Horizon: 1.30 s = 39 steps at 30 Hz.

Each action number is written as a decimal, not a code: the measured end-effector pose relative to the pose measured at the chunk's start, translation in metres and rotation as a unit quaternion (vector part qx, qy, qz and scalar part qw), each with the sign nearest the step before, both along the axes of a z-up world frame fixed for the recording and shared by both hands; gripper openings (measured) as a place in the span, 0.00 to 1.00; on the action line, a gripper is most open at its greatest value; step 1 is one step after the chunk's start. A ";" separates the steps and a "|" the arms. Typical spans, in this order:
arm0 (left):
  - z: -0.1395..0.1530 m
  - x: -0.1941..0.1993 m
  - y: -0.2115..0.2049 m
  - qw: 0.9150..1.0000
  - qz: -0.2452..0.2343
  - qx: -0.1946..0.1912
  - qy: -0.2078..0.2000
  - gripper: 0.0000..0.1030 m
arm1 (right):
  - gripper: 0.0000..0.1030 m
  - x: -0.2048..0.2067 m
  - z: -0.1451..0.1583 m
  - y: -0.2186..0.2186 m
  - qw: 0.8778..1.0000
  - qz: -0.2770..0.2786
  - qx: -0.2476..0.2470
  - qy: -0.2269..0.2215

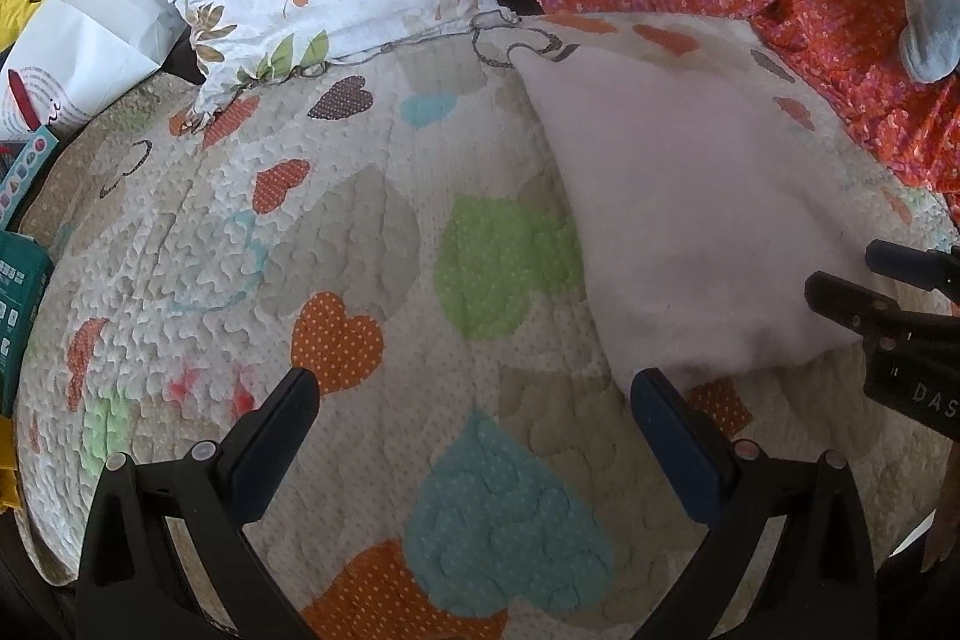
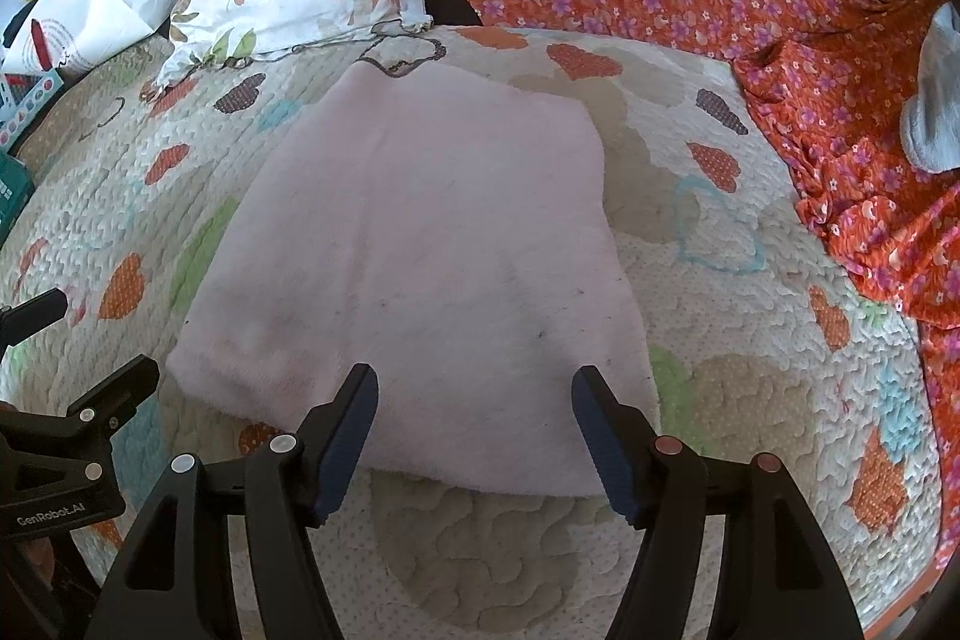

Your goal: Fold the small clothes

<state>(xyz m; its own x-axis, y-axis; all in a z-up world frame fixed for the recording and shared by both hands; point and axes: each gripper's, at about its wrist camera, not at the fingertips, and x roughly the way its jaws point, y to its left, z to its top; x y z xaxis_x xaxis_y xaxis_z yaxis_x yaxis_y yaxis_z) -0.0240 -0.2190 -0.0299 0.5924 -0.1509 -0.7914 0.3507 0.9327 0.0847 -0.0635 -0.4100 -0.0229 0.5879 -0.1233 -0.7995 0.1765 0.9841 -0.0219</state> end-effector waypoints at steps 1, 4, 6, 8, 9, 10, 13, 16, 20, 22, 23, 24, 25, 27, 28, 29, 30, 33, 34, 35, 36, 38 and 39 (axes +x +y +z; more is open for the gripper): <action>0.000 0.000 0.000 1.000 0.000 0.000 0.000 1.00 | 0.70 0.000 0.000 0.000 1.000 0.000 0.000 0.000; -0.002 0.000 0.000 1.000 0.000 -0.003 0.007 1.00 | 0.70 0.000 -0.001 -0.001 1.000 -0.001 0.001 0.002; -0.004 0.002 0.001 1.000 0.000 -0.005 0.011 1.00 | 0.70 0.001 -0.002 -0.001 1.000 0.000 0.001 0.003; -0.005 0.002 0.001 1.000 0.001 -0.006 0.014 1.00 | 0.70 0.001 -0.002 -0.001 1.000 0.001 0.000 0.004; -0.005 0.002 0.001 1.000 0.002 -0.006 0.015 1.00 | 0.71 0.001 -0.002 -0.002 1.000 0.002 0.000 0.004; -0.005 0.002 0.001 1.000 0.002 -0.006 0.016 1.00 | 0.71 0.001 -0.002 -0.001 1.000 0.003 0.000 0.004; -0.005 0.002 0.001 1.000 0.002 -0.005 0.016 1.00 | 0.71 0.001 -0.003 -0.001 1.000 0.004 -0.001 0.004; -0.005 0.002 0.001 1.000 0.002 -0.004 0.017 1.00 | 0.71 0.001 -0.003 -0.001 1.000 0.003 0.000 0.005; -0.007 0.003 0.002 1.000 0.001 -0.004 0.020 1.00 | 0.71 0.001 -0.003 0.000 1.000 0.003 -0.001 0.005; -0.007 0.003 0.002 1.000 0.000 -0.004 0.020 1.00 | 0.71 0.001 -0.003 0.000 1.000 0.002 -0.001 0.005; -0.007 0.003 0.002 1.000 0.000 -0.003 0.021 1.00 | 0.71 0.001 -0.003 0.000 1.000 0.002 -0.001 0.005; -0.007 0.003 0.002 1.000 0.000 -0.004 0.021 1.00 | 0.72 0.001 -0.003 0.000 1.000 0.002 -0.001 0.005; -0.007 0.003 0.002 1.000 0.000 -0.004 0.022 1.00 | 0.72 0.001 -0.003 0.000 1.000 0.002 0.000 0.005; -0.008 0.003 0.002 1.000 0.000 -0.004 0.025 1.00 | 0.72 0.000 -0.003 0.000 1.000 0.002 0.000 0.005; -0.009 0.003 0.002 1.000 -0.001 -0.004 0.026 1.00 | 0.72 0.000 -0.003 0.000 1.000 0.002 0.000 0.005; -0.009 0.003 0.002 1.000 -0.001 -0.004 0.027 1.00 | 0.72 0.001 -0.003 0.000 1.000 0.002 0.000 0.005; -0.010 0.004 0.002 1.000 0.000 -0.005 0.029 1.00 | 0.72 0.001 -0.003 0.000 1.000 0.002 -0.001 0.005; -0.012 0.004 0.002 0.999 0.000 -0.006 0.034 1.00 | 0.72 0.001 -0.002 0.000 1.000 0.001 -0.001 0.005; -0.012 0.005 0.002 0.999 0.000 -0.007 0.037 1.00 | 0.72 0.001 -0.002 0.000 1.000 0.002 0.000 0.005; -0.013 0.005 0.003 0.999 0.000 -0.007 0.038 1.00 | 0.72 0.001 -0.002 0.000 1.000 0.001 -0.001 0.005; -0.013 0.006 0.003 0.999 0.000 -0.007 0.040 1.00 | 0.72 0.001 -0.002 0.000 1.000 0.001 -0.001 0.005; -0.014 0.006 0.003 0.999 0.001 -0.008 0.043 1.00 | 0.73 0.001 -0.002 0.001 1.000 0.001 -0.001 0.005; -0.014 0.006 0.003 0.999 0.001 -0.009 0.044 1.00 | 0.73 0.001 -0.002 0.001 1.000 0.001 -0.001 0.005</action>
<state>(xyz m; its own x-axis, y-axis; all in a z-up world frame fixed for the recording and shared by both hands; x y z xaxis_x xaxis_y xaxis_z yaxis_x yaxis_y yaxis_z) -0.0184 -0.2156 -0.0442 0.5202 -0.1641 -0.8381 0.3542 0.9344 0.0369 -0.0629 -0.4094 -0.0252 0.5793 -0.1233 -0.8057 0.1742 0.9844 -0.0253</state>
